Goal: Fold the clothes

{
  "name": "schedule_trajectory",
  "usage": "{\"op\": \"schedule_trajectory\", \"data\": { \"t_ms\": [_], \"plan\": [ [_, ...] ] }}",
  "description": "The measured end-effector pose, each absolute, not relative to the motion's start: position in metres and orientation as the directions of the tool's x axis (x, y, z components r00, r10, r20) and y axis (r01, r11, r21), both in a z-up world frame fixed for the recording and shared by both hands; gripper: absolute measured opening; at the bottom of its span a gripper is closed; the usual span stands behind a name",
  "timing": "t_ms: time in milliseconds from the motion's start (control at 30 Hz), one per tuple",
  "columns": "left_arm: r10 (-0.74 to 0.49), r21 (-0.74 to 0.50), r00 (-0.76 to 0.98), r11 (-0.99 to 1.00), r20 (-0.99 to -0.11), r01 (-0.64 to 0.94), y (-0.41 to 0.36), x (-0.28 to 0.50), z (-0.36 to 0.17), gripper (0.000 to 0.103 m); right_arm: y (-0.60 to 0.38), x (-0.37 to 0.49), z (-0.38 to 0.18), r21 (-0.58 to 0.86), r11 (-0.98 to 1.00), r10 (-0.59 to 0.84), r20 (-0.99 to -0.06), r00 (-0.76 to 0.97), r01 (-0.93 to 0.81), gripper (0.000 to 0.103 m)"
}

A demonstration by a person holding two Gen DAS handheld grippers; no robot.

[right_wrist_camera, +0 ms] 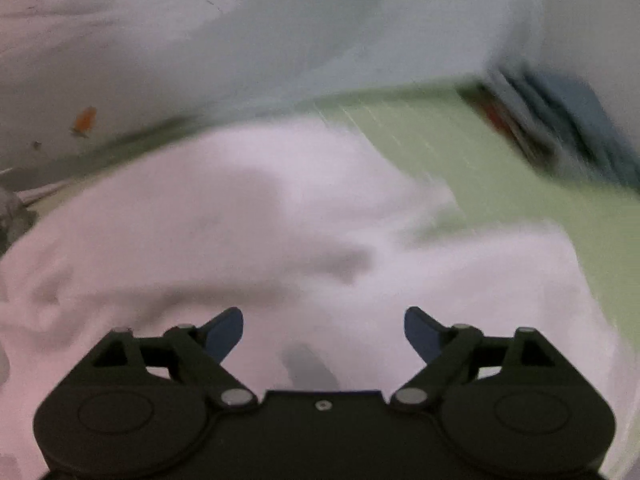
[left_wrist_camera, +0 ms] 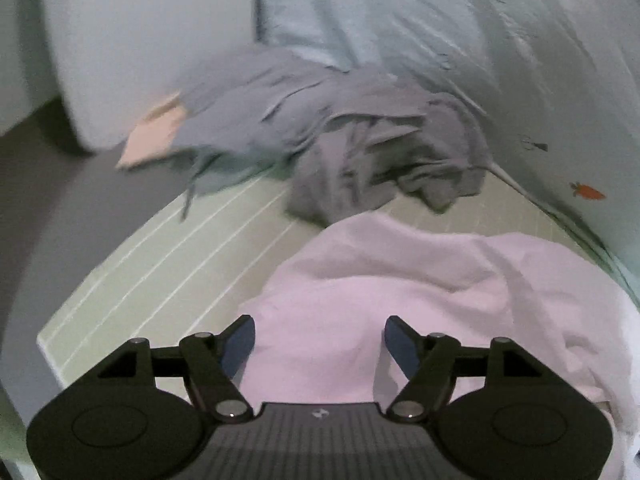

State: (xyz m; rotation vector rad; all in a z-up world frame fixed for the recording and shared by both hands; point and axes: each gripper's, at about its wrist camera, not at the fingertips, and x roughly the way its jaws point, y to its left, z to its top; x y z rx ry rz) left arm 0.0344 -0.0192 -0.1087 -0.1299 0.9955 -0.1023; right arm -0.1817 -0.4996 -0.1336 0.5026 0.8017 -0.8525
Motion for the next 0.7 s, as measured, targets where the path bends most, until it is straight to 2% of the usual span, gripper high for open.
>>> {"op": "schedule_trajectory", "data": {
  "t_ms": [133, 267, 400, 567, 633, 700],
  "plan": [
    [-0.16, -0.191, 0.513, 0.982, -0.843, -0.007, 0.001, 0.024, -0.11, 0.075, -0.498, -0.235, -0.147, 0.219, 0.42, -0.397, -0.828, 0.395, 0.881, 0.093],
    [-0.257, -0.329, 0.481, 0.942, -0.838, -0.069, 0.026, 0.009, -0.117, 0.075, -0.488, -0.285, -0.145, 0.342, 0.288, -0.415, -0.797, 0.438, 0.895, 0.1],
    [-0.343, -0.462, 0.452, 0.868, -0.823, -0.182, 0.051, 0.0, -0.129, 0.075, -0.492, -0.315, -0.147, 0.426, 0.175, -0.421, -0.783, 0.458, 0.888, 0.101],
    [-0.498, -0.637, 0.431, 0.716, -0.752, -0.284, 0.065, -0.005, -0.145, 0.078, -0.484, -0.344, -0.154, 0.465, 0.055, -0.424, -0.791, 0.442, 0.884, 0.101],
    [-0.523, -0.659, 0.423, 0.692, -0.74, -0.295, 0.062, -0.004, -0.151, 0.081, -0.484, -0.352, -0.159, 0.46, 0.019, -0.424, -0.8, 0.424, 0.888, 0.101],
    [-0.503, -0.626, 0.399, 0.722, -0.767, -0.293, 0.056, -0.002, -0.155, 0.081, -0.481, -0.358, -0.161, 0.449, -0.015, -0.421, -0.813, 0.401, 0.894, 0.101]
  ]
}}
